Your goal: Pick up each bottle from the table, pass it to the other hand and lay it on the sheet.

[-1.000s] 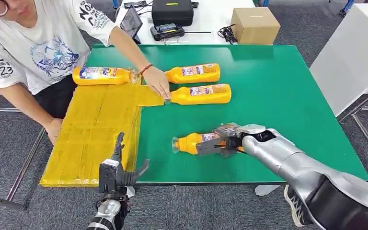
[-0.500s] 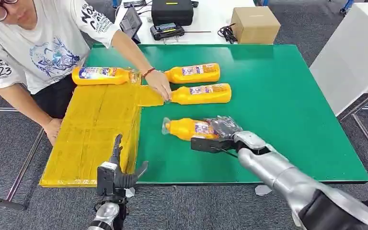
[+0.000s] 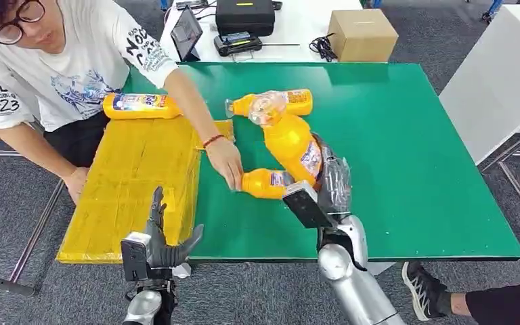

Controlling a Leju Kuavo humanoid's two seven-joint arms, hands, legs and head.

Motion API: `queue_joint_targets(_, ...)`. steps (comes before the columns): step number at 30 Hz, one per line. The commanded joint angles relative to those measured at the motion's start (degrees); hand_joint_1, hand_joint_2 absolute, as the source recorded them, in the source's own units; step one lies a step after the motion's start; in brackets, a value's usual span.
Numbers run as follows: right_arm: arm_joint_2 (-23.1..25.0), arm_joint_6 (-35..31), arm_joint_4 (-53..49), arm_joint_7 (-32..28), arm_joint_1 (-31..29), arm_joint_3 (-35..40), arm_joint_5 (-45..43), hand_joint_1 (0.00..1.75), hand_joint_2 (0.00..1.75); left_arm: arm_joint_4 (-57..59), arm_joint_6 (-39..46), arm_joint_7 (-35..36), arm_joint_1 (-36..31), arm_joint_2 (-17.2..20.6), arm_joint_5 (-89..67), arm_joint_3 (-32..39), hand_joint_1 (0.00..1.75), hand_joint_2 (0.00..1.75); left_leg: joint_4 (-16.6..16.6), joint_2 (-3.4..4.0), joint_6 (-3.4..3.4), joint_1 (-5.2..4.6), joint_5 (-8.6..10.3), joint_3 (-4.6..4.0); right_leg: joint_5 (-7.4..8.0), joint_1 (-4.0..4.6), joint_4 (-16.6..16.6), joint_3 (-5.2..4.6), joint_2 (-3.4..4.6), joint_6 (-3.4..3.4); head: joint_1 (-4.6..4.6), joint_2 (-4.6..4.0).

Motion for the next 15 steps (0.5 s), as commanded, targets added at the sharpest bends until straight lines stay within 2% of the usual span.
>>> queue_joint_targets(1, 2.2, -0.1, -3.7, -0.2, 1.4, -5.1, -0.3, 1.75, 1.75, -1.0, -0.3, 0.4, -0.3, -0.2, 0.3, 0.9, 0.00, 1.75, 0.0, 0.07, -0.06, 0.02, -0.06, 0.11, -0.05, 0.03, 0.0, 0.10, 0.02, -0.08, 0.00, 0.00)
queue_joint_targets(2, 2.2, -0.1, -3.7, -0.2, 1.4, -5.1, -0.3, 1.75, 1.75, -1.0, -0.3, 0.4, -0.3, -0.2, 0.3, 0.9, 0.00, 1.75, 0.0, 0.14, -0.11, 0.06, -0.15, 0.30, -0.12, 0.07, 0.0, 0.27, 0.07, -0.14, 0.02, 0.00)
queue_joint_targets(15, 2.2, -0.1, -3.7, -0.2, 1.4, -5.1, -0.3, 1.75, 1.75, -1.0, -0.3, 0.4, -0.3, -0.2, 0.3, 0.9, 0.00, 1.75, 0.0, 0.13, -0.08, 0.05, -0.09, 0.22, -0.07, 0.06, 0.0, 0.19, 0.06, -0.10, 0.00, 0.00)
